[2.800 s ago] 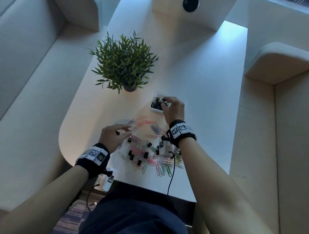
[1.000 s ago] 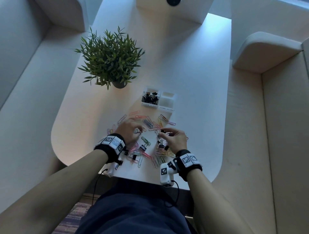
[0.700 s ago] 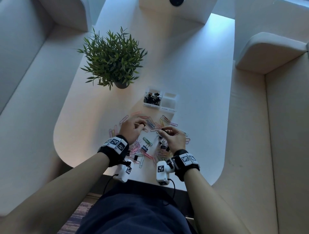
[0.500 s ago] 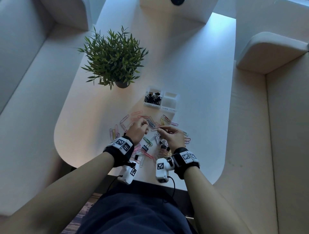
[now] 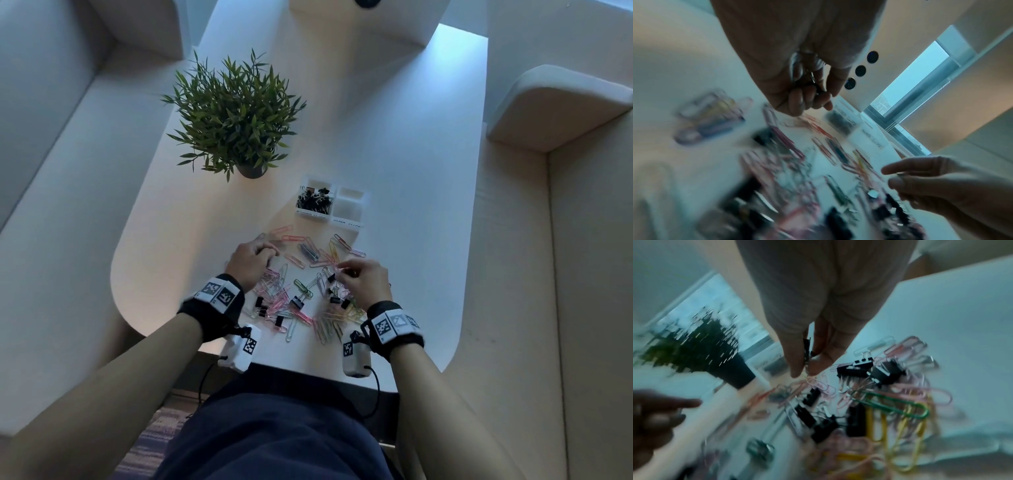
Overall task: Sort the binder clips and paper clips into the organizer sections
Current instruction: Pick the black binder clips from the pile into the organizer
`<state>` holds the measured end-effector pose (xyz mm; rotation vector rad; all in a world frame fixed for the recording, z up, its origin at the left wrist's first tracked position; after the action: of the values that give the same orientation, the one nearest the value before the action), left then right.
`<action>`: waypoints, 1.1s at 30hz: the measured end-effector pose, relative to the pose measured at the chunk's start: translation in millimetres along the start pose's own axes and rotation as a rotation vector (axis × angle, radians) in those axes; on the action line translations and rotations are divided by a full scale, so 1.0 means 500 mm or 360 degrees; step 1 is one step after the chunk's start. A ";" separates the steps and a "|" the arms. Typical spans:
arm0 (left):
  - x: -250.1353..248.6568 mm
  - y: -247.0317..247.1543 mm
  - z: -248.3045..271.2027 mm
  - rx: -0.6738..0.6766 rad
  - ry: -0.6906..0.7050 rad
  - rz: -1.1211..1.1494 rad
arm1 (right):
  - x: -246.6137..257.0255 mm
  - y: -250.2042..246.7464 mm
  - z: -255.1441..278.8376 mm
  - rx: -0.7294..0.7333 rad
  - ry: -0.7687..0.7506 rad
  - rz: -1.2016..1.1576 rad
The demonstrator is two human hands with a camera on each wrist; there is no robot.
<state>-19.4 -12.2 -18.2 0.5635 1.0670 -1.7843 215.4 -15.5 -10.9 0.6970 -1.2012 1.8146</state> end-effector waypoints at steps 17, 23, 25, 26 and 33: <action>0.046 -0.046 0.023 0.0154 0.0762 -0.1219 | 0.012 0.057 -0.002 0.0086 -0.0382 0.0703; 0.050 -0.051 0.020 0.0144 0.0932 -0.1260 | 0.001 0.018 -0.018 -0.0108 -0.0139 0.0282; 0.052 -0.053 0.018 0.0145 0.0985 -0.1260 | 0.013 0.007 -0.025 -0.0188 -0.0096 0.0140; 0.054 -0.053 0.017 0.0144 0.1008 -0.1266 | 0.025 0.002 -0.029 -0.0216 -0.0087 0.0077; 0.057 -0.053 0.004 0.0062 0.1101 -0.1269 | 0.155 -0.013 -0.119 -0.0233 -0.0235 -0.0039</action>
<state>-55.4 -23.6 -27.6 0.8968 1.9280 -2.3568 182.2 66.7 30.8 0.7685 -1.4013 1.6589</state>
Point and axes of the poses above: each hand's wrist, its own z-axis away from the middle knuckle, its own y-axis out of the palm, x = y × z, the point moved 4 cm from there along -z, towards the middle knuckle, and after that the axes turned 8 degrees about -z, right-handed, at the moved point
